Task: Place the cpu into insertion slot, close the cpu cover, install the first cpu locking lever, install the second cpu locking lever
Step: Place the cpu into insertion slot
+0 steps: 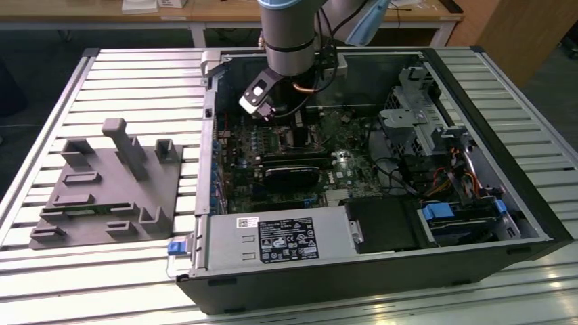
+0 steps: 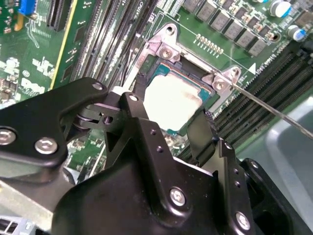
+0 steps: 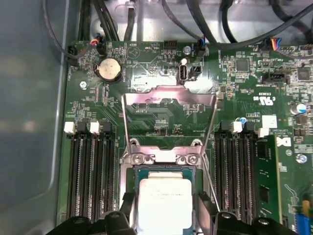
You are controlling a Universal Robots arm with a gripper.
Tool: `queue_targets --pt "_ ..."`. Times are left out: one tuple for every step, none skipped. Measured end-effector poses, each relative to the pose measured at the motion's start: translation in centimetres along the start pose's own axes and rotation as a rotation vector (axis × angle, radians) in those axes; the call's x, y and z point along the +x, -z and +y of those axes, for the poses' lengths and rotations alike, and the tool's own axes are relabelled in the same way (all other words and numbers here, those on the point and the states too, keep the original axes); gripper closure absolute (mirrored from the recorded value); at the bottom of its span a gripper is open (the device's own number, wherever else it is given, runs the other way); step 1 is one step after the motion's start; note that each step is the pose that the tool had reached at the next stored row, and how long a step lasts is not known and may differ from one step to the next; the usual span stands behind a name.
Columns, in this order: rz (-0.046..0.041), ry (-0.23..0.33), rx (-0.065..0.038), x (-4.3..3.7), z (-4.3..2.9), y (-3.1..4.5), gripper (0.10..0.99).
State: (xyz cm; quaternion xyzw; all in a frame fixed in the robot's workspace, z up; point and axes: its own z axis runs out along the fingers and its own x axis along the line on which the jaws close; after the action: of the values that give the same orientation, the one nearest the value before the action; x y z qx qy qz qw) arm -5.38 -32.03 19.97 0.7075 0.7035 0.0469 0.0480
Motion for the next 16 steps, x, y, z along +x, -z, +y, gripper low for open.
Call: queue_targets --pt "0.0 0.0 0.0 0.0 0.03 0.24 0.475" --pt "0.0002 0.0 0.0 0.0 0.06 0.46 0.475" --pt "0.0 0.0 0.0 0.0 0.1 0.7 0.475" --pt "-0.0001 0.0 0.0 0.0 0.12 0.89 0.475" --pt "0.0 0.0 0.0 0.0 0.13 0.99 0.475" --pt "0.0002 0.0 0.0 0.0 0.14 0.99 0.475" --pt "0.0004 0.0 0.0 0.0 0.14 0.99 0.475" --pt "0.0003 0.0 0.0 0.0 0.14 1.0 0.475" --pt "0.0001 0.0 0.0 0.0 0.14 1.02 0.475" --pt "0.0001 0.0 0.0 0.0 0.14 1.03 0.475" --pt "0.0001 0.0 0.0 0.0 0.14 1.03 0.475" --pt "0.0001 0.0 0.0 0.0 0.14 1.05 0.475" --pt "0.0 0.0 0.0 0.0 0.14 1.06 0.475" --pt "0.0 0.0 0.0 0.0 0.14 1.06 0.475" --pt "0.0001 0.0 0.0 0.0 0.15 1.07 0.49" --pt "0.0001 0.0 0.0 0.0 0.15 1.08 0.553"
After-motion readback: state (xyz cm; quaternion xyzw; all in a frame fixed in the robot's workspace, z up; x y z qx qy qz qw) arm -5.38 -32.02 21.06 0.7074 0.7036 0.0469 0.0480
